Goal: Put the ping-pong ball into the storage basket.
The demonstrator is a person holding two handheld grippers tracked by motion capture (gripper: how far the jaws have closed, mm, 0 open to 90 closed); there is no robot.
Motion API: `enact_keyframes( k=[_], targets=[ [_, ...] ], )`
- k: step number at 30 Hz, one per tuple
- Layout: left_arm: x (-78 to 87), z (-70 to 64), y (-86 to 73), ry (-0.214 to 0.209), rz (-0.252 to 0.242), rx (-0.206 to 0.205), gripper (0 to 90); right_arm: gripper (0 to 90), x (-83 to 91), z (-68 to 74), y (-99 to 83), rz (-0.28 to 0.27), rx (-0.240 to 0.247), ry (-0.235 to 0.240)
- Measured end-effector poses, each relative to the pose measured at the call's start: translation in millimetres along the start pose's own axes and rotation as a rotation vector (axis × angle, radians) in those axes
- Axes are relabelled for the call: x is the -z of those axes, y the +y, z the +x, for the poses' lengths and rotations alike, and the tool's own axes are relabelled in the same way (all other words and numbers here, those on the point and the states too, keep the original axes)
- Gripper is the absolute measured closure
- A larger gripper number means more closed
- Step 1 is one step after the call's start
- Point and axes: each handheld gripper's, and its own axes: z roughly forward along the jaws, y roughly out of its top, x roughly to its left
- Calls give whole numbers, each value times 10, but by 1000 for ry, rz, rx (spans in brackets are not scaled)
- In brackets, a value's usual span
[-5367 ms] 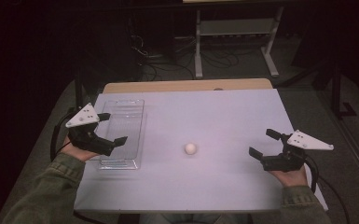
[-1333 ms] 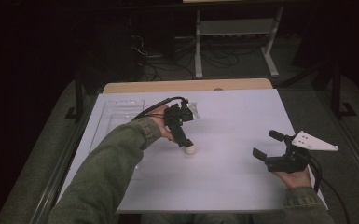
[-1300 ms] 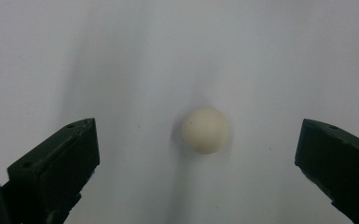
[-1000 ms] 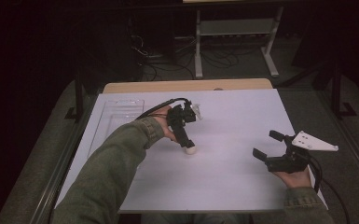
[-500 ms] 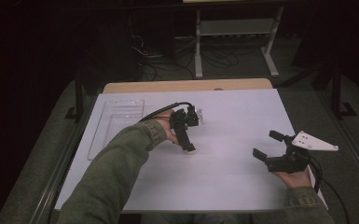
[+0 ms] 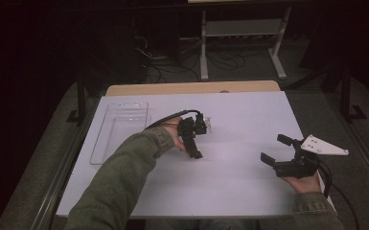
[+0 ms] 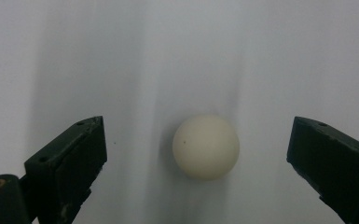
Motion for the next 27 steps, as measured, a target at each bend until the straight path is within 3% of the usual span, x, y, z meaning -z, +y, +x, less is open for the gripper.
enact_keyframes(
  k=[13, 17, 27],
  targets=[
    [-100, -25, -71, 6, 10, -7, 59, 0, 1, -1, -2, 3, -2, -1],
    [-103, -29, -80, 9, -2, -20, 137, 0, 1, 0, -2, 3, -2, -1],
    [-144, -37, -115, 16, -7, -27, 157, 0, 9, 1, -1, -1, 2, -8]
  ],
)
